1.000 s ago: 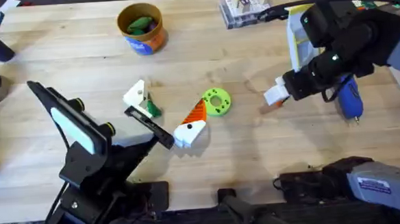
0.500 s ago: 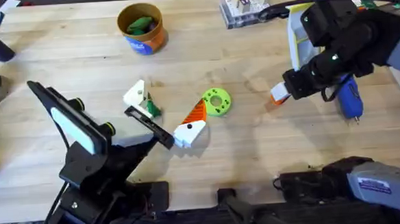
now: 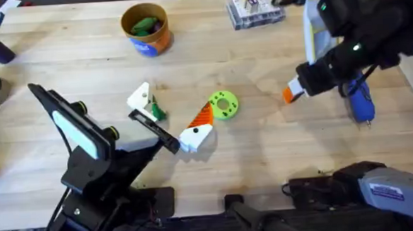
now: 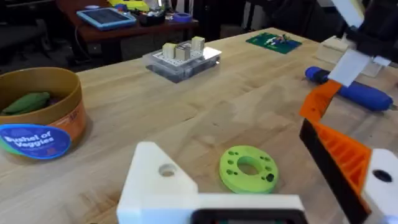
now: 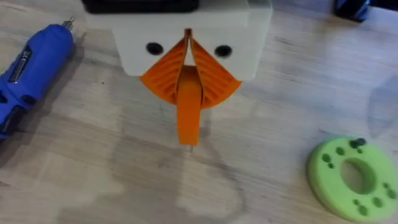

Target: Pick up the gripper from the table and insert it into the empty holder that is missing its gripper. Then pick up a screw, insert it into the mounting hole, and use the screwdriver to tighten it. Finally, clean up the table by picking up the vegetable and placing it into the bucket.

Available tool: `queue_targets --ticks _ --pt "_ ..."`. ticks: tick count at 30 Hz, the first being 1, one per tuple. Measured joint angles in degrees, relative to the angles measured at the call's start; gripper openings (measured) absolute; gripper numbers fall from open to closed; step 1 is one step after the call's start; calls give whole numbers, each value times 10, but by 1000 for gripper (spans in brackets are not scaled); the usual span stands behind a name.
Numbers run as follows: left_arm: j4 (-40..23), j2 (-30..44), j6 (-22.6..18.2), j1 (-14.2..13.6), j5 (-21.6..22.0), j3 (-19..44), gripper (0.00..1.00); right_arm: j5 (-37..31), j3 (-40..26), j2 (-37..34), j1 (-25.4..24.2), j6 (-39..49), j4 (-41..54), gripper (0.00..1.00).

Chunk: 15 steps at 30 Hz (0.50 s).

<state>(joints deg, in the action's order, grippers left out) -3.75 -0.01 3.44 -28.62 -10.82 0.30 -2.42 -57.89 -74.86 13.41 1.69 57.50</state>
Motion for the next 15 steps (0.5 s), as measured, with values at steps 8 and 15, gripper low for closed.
queue_targets --ticks 8,15 --pt "0 0 0 0 0 0 993 115 -100 62 -1 -2 11 11" --pt "0 0 0 0 0 0 993 271 -106 85 -1 -12 -40 11"
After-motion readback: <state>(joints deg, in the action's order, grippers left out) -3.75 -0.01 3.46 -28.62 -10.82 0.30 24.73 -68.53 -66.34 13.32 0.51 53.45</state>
